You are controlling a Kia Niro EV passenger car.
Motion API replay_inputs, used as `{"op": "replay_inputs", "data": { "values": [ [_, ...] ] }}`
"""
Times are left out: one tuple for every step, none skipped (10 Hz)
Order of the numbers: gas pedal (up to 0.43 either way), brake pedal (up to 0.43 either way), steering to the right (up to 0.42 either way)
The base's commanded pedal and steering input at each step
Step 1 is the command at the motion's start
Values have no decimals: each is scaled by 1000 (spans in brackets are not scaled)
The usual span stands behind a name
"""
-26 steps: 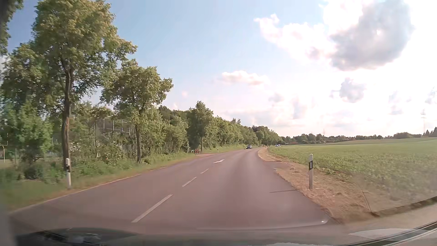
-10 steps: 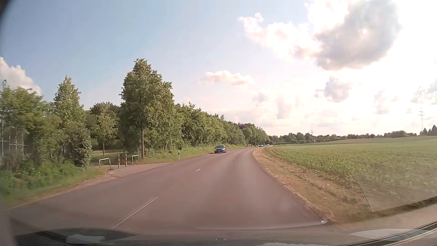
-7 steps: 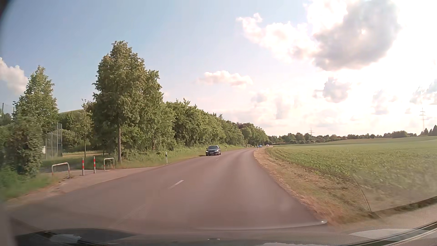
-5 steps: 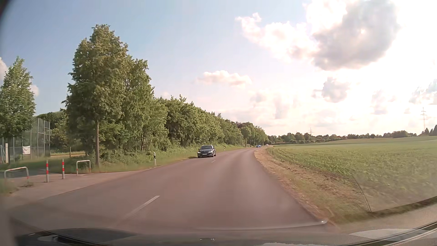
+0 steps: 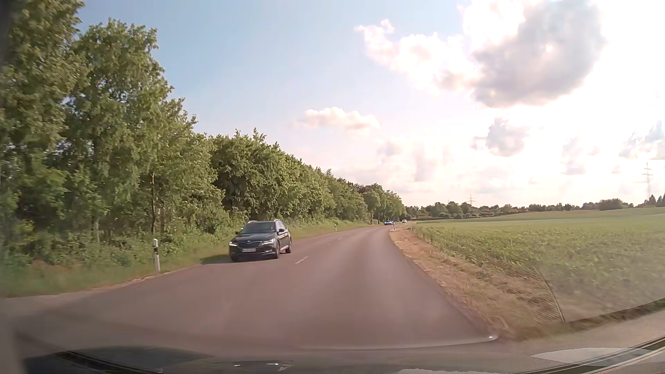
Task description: Follow the waypoints while adhering to traffic rules and regulations
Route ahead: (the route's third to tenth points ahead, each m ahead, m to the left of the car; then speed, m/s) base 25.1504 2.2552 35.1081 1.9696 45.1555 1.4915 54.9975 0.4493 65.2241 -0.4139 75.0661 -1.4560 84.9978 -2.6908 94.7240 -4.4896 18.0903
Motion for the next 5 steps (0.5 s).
{"op": "replay_inputs", "data": {
  "values": [
    [220, 12, 12],
    [220, 12, 12],
    [209, 12, 11],
    [157, 12, 10],
    [130, 12, 11]
  ]
}}
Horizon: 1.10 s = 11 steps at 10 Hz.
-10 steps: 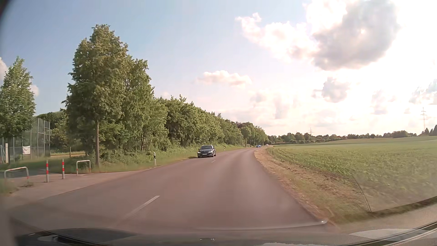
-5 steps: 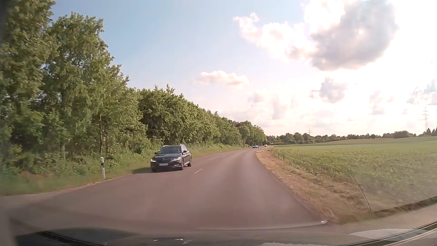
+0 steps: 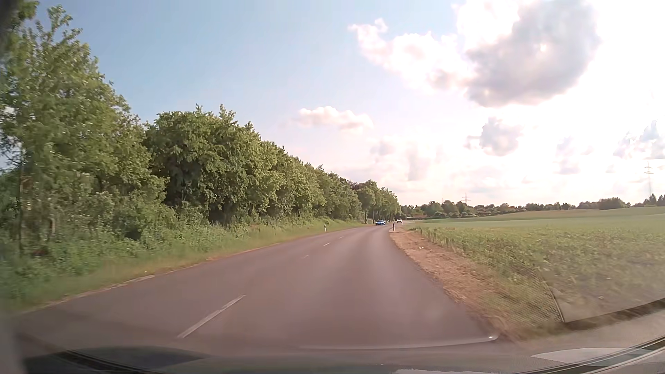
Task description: Follow the waypoints while adhering to traffic rules and regulations
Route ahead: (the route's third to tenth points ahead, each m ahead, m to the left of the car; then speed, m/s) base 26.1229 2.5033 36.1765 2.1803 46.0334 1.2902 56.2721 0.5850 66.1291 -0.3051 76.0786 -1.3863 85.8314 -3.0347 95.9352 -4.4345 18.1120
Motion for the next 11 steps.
{"op": "replay_inputs", "data": {
  "values": [
    [98, 12, 11],
    [79, 12, 11],
    [47, 12, 11],
    [8, 12, 10],
    [0, 12, 10],
    [0, 12, 10],
    [0, 12, 10],
    [0, 18, 10],
    [0, 12, 10],
    [0, 12, 10],
    [0, 12, 10]
  ]
}}
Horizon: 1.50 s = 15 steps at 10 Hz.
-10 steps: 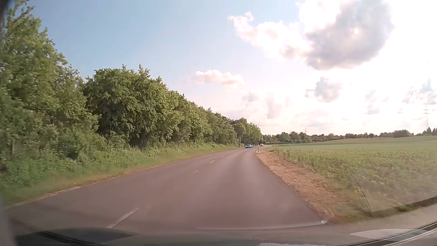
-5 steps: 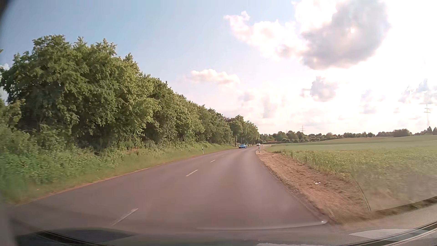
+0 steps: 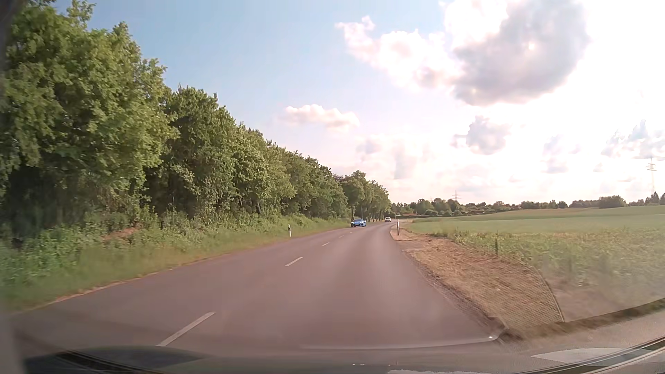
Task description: Follow the waypoints while adhering to traffic rules and regulations
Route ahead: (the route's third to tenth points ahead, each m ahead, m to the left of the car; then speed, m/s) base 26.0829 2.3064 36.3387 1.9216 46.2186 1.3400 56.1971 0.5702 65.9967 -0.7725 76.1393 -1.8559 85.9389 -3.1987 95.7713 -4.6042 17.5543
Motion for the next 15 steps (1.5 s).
{"op": "replay_inputs", "data": {
  "values": [
    [8, 12, 10],
    [8, 12, 10],
    [8, 12, 10],
    [8, 12, 12],
    [20, 12, 16],
    [20, 12, 17],
    [20, 12, 17],
    [39, 12, 13],
    [59, 12, 11],
    [67, 12, 11],
    [87, 12, 11],
    [130, 12, 11],
    [138, 12, 11],
    [157, 12, 10],
    [157, 12, 9]
  ]
}}
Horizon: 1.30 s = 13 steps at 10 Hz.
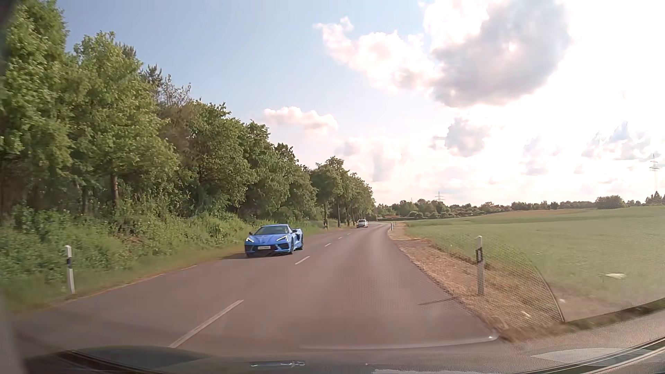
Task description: Follow the waypoints while adhering to traffic rules and regulations
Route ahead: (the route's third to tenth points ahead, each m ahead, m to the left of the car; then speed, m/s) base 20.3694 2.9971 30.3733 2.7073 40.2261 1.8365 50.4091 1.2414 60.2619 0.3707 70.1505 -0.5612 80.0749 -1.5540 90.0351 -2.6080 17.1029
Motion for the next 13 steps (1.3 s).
{"op": "replay_inputs", "data": {
  "values": [
    [157, 12, 9],
    [157, 12, 10],
    [157, 12, 11],
    [157, 12, 11],
    [157, 12, 11],
    [157, 12, 11],
    [157, 12, 11],
    [157, 12, 11],
    [169, 12, 12],
    [169, 12, 13],
    [169, 12, 13],
    [169, 12, 12],
    [169, 12, 10]
  ]
}}
